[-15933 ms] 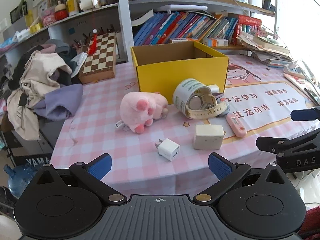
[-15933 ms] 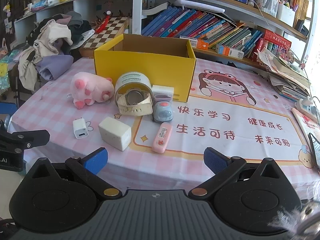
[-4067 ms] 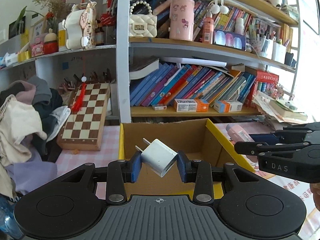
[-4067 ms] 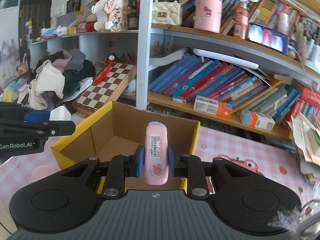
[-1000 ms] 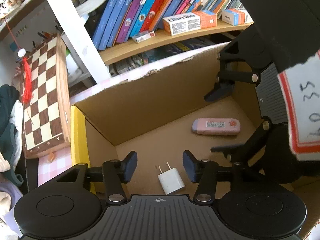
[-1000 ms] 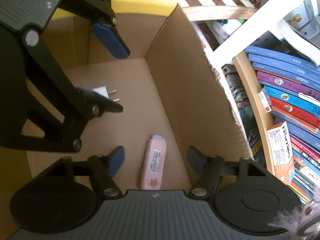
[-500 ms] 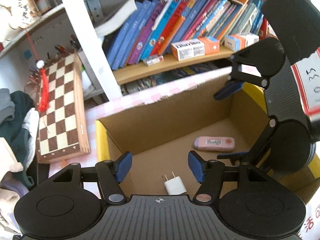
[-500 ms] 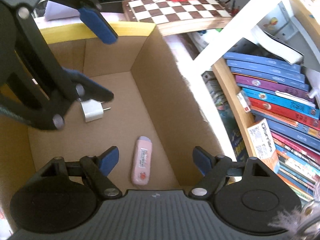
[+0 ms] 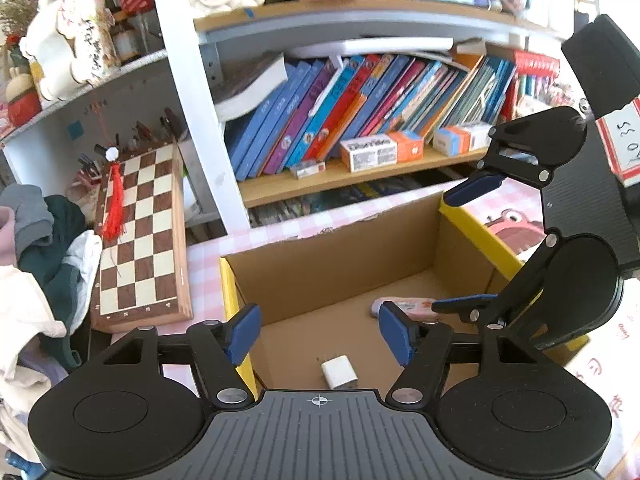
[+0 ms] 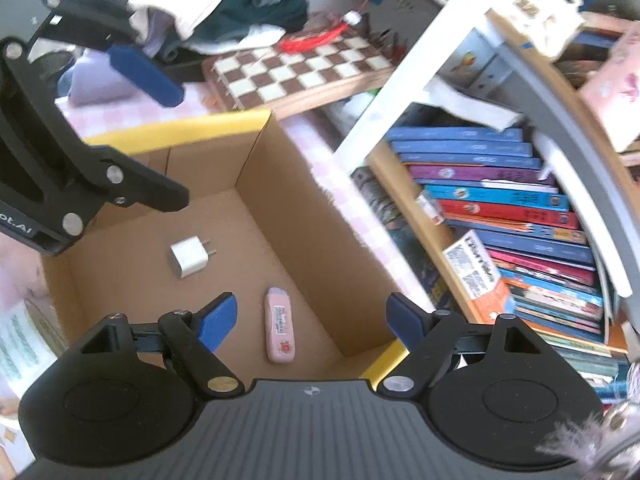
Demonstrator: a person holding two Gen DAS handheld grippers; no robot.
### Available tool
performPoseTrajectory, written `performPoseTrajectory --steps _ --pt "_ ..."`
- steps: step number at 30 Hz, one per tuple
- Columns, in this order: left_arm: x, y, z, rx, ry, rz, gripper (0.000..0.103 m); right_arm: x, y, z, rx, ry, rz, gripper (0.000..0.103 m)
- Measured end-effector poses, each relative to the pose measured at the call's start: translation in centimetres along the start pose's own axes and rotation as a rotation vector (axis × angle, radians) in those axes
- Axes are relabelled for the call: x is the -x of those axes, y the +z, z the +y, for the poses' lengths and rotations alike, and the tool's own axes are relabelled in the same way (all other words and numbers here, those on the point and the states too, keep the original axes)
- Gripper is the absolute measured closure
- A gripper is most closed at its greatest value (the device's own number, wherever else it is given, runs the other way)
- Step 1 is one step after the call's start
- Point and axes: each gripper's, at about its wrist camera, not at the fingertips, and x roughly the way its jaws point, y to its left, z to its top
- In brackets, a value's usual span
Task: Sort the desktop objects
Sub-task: 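Raise both open tools out of the yellow box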
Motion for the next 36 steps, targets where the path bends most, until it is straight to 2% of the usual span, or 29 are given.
performPoseTrajectory --steps 11,20,28,36 --pt "5.6 -1.2 0.5 0.020 -0.004 -0.135 0.034 7.1 0.0 1.2 -0.176 -0.125 -0.150 0.021" --pt "10.3 -3.1 0.6 -0.015 -0.023 -0.214 0.030 11.8 -0.5 3.8 -0.291 -0.203 -0.215 0.020" --pt "13.7 -6.2 1.3 0.004 -0.024 -0.229 0.025 14.8 -1.8 7.3 -0.391 -0.244 -0.234 0.018" --pt "15.6 -9.7 2.0 0.028 -0.009 -0.206 0.025 16.2 -4.1 10.6 -0.477 -0.263 -0.201 0.017"
